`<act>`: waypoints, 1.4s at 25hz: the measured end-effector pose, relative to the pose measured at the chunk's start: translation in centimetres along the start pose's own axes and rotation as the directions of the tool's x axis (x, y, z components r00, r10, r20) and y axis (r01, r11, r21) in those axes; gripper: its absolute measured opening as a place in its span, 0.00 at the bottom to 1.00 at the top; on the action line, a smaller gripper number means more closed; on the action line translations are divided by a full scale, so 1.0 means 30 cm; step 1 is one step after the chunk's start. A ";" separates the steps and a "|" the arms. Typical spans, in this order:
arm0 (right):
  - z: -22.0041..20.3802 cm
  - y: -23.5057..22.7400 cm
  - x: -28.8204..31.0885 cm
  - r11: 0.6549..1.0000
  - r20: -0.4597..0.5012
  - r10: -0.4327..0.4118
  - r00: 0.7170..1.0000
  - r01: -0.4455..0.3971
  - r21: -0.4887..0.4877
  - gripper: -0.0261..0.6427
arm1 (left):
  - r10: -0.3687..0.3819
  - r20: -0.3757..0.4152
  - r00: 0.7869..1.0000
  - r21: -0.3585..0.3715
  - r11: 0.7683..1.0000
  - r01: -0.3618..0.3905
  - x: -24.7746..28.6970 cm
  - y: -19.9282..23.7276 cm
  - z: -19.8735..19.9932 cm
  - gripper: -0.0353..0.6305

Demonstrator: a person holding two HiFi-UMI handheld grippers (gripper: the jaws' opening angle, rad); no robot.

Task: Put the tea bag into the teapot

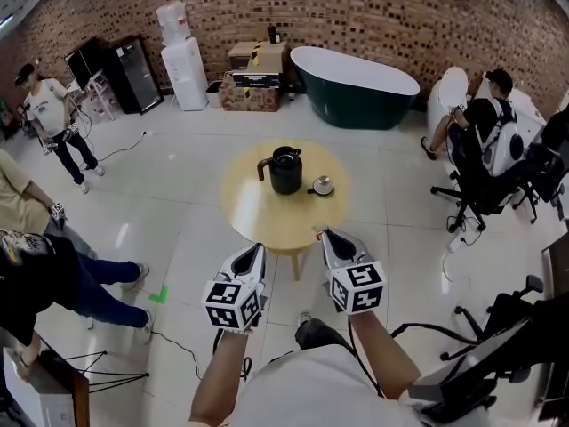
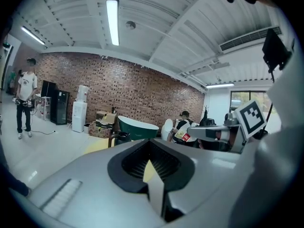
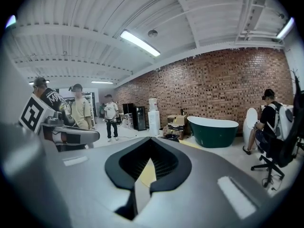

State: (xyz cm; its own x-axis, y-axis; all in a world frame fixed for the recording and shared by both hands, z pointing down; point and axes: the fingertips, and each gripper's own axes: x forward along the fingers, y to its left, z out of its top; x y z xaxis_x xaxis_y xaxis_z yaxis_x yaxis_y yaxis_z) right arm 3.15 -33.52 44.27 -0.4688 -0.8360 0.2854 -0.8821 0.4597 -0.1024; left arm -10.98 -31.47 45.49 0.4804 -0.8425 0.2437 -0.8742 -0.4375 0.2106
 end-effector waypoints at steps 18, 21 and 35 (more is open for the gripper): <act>0.253 -0.156 0.300 0.995 0.027 0.055 0.998 -0.052 -0.082 0.04 | 0.024 -0.012 1.000 -0.028 0.999 -0.024 0.298 0.110 0.127 0.07; 0.266 -0.174 0.349 0.994 0.026 0.059 0.998 -0.056 -0.096 0.04 | 0.019 -0.015 1.000 -0.030 0.999 -0.019 0.348 0.126 0.131 0.07; 0.192 -0.349 0.737 0.989 -0.076 0.085 0.993 -0.094 -0.115 0.04 | 0.025 -0.063 0.998 -0.082 0.996 -0.030 0.575 0.188 0.026 0.07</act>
State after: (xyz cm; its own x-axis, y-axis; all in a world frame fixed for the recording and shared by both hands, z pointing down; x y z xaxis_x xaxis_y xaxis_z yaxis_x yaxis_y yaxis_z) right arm 1.75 -58.55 46.16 -0.5376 -0.7685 0.3470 -0.8232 0.5674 -0.0187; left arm -7.68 -48.72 50.14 0.4620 -0.8317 0.3079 -0.8795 -0.3849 0.2798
